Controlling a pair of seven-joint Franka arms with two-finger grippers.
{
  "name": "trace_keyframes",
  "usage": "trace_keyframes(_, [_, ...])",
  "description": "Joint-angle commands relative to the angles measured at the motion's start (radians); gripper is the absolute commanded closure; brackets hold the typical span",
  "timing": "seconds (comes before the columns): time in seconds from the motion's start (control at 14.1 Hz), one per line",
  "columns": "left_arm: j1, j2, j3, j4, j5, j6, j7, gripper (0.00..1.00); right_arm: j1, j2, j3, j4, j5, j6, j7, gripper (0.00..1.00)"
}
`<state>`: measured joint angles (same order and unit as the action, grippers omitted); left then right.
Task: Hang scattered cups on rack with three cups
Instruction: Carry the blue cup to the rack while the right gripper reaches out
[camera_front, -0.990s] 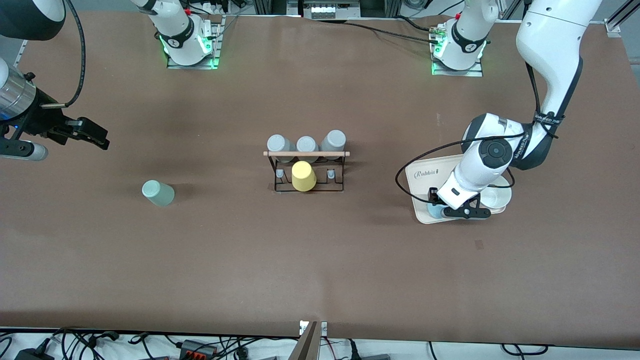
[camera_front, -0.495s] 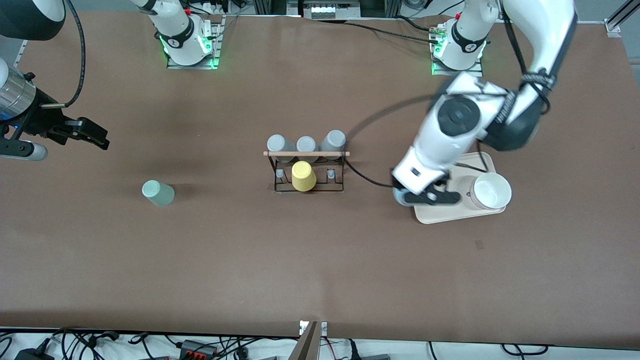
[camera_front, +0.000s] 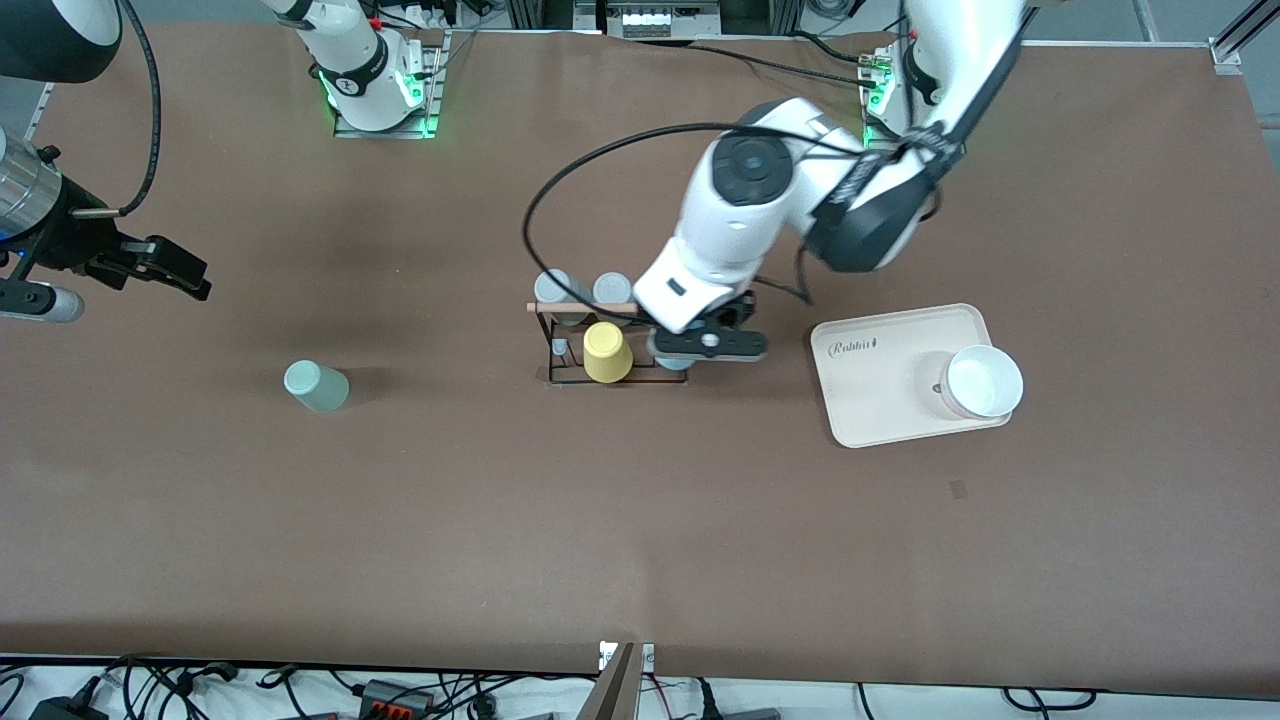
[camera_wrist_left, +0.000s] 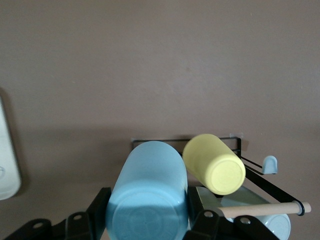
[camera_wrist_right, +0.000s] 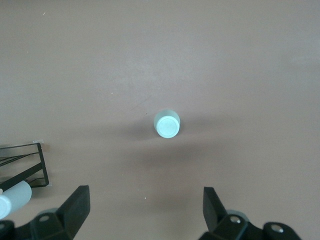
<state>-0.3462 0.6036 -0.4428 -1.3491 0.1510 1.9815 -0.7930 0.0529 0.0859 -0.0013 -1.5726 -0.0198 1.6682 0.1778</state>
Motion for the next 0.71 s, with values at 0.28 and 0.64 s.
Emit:
trace_keyframes(0.28, [-0.053, 0.087, 0.010, 0.059, 0.070, -0.016, -0.012, 0.95, -0.007, 0.095, 0.001, -0.041, -0.015, 0.070, -0.009, 0.00])
trace_keyframes(0.64, [-0.062, 0.114, 0.018, 0.047, 0.085, -0.003, -0.020, 0.02, -0.037, 0.138, 0.001, -0.297, -0.017, 0.381, -0.082, 0.00])
